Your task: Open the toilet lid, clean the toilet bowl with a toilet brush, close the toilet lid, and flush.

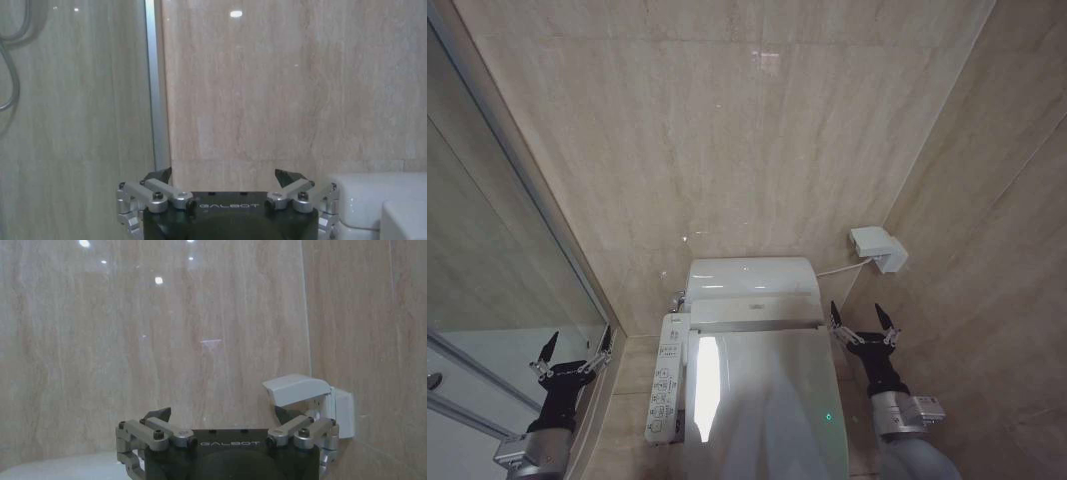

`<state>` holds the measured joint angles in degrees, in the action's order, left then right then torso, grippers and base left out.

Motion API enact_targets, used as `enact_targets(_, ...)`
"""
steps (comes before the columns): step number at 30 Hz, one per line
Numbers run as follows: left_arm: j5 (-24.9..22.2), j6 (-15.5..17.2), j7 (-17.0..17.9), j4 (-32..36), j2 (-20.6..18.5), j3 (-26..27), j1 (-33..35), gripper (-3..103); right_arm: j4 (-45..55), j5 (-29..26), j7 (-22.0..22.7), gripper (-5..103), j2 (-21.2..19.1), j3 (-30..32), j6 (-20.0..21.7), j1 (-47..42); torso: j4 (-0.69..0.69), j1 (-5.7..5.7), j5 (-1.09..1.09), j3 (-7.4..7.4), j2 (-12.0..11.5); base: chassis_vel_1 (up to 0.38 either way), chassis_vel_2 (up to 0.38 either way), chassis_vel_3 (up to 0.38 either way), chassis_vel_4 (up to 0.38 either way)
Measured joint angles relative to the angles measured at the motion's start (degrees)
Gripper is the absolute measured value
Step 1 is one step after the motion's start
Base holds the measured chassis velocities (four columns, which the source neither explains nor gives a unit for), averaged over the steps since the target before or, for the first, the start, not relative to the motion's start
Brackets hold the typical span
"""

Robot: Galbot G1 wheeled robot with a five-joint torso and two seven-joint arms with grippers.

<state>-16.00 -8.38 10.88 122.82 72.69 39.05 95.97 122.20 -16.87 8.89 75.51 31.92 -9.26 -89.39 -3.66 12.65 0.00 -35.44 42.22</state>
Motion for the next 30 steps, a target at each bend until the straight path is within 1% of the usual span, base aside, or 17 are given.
enact_targets(4, 0.4, 0.8, 1.0, 1.1, -0.4, -0.8, 0.7, 100, 0.0, 0.0, 0.0, 100, 0.0, 0.0, 0.0, 0.0, 0.00, 0.00, 0.00, 0.00, 0.0, 0.000, 0.000, 0.000, 0.000)
enact_targets(7, 0.7, 0.8, 0.9, 1.1, -1.0, -0.8, 1.0, 100, 0.0, 0.0, 0.0, 100, 0.0, 0.0, 0.0, 0.0, 0.00, 0.00, 0.00, 0.00, 0.0, 0.000, 0.000, 0.000, 0.000)
enact_targets(9, 1.6, -0.1, 0.2, 0.5, -2.1, -0.3, 1.6, 100, 0.0, 0.0, 0.0, 100, 0.0, 0.0, 0.0, 0.0, 0.00, 0.00, 0.00, 0.00, 0.0, 0.000, 0.000, 0.000, 0.000)
enact_targets(10, 2.3, -1.1, -0.4, -0.2, -2.6, 0.2, 1.8, 100, 0.0, 0.0, 0.0, 100, 0.0, 0.0, 0.0, 0.0, 0.00, 0.00, 0.00, 0.00, 0.0, 0.000, 0.000, 0.000, 0.000)
enact_targets(12, 2.6, -1.6, -0.7, -0.5, -2.8, 0.4, 1.9, 100, 0.0, 0.0, 0.0, 100, 0.0, 0.0, 0.0, 0.0, 0.00, 0.00, 0.00, 0.00, 0.0, 0.000, 0.000, 0.000, 0.000)
enact_targets(14, 2.9, -2.4, -1.7, -0.9, -3.1, 1.1, 2.0, 100, 0.0, 0.0, 0.0, 100, 0.0, 0.0, 0.0, 0.0, -0.01, 0.00, -0.01, 0.00, 0.0, 0.000, 0.000, 0.000, 0.000)
enact_targets(17, 2.9, -2.4, -2.6, -0.8, -2.9, 1.7, 2.2, 100, 0.0, 0.0, 0.0, 100, 0.0, 0.0, 0.0, 0.0, 0.00, 0.00, -0.01, 0.00, 0.0, 0.000, 0.000, 0.000, 0.000)
enact_targets(20, 2.5, -1.7, -3.9, 0.0, -2.6, 2.4, 2.8, 100, 0.0, 0.0, 0.0, 100, 0.0, 0.0, 0.0, 0.0, 0.00, 0.00, 0.00, 0.00, 0.0, 0.000, 0.000, 0.000, 0.000)
enact_targets(30, 2.3, -1.3, -4.4, 0.7, -2.5, 3.0, 3.3, 100, 0.0, 0.0, 0.0, 100, 0.0, 0.0, 0.0, 0.0, 0.00, 0.00, 0.00, 0.00, 0.0, 0.000, 0.000, 0.000, 0.000)
